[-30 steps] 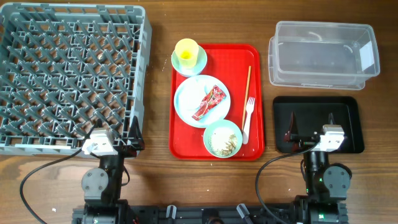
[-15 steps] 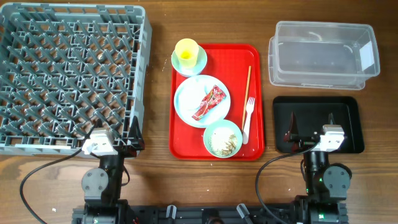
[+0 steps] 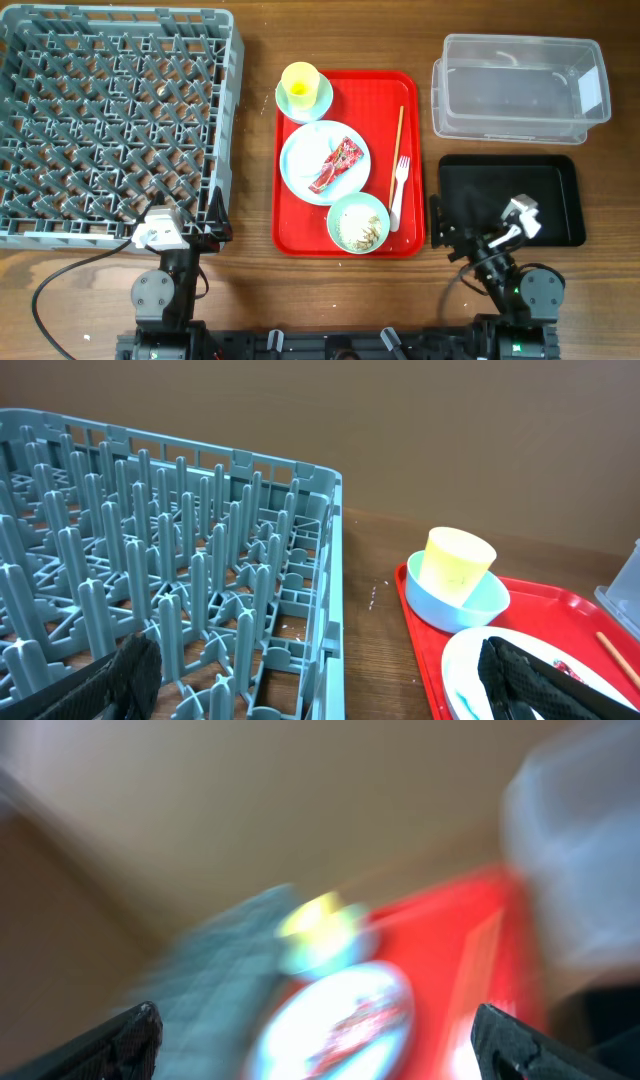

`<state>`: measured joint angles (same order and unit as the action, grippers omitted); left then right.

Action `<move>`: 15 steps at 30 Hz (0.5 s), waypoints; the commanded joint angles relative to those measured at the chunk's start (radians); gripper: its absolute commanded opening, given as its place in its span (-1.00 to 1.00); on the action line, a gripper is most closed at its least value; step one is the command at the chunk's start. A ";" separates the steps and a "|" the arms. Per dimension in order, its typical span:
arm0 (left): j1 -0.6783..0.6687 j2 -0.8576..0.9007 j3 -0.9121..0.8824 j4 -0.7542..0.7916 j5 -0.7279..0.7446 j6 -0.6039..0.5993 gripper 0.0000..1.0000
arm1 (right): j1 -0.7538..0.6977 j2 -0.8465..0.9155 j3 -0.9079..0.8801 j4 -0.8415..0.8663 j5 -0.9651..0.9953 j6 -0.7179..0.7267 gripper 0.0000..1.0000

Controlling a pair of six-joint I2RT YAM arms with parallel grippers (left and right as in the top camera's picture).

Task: Sort waste into correct bins and load items into the dishwasher rack
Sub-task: 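Reach the right gripper to the plate and grasp the red wrapper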

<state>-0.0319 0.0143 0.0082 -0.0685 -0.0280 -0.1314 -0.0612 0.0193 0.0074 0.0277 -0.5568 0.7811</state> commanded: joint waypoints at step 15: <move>-0.005 -0.008 -0.002 -0.004 0.008 0.020 1.00 | 0.003 0.308 0.451 0.122 -0.291 0.206 1.00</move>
<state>-0.0319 0.0139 0.0082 -0.0689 -0.0277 -0.1314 -0.0612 0.1654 0.2562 0.3096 -0.7433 1.3392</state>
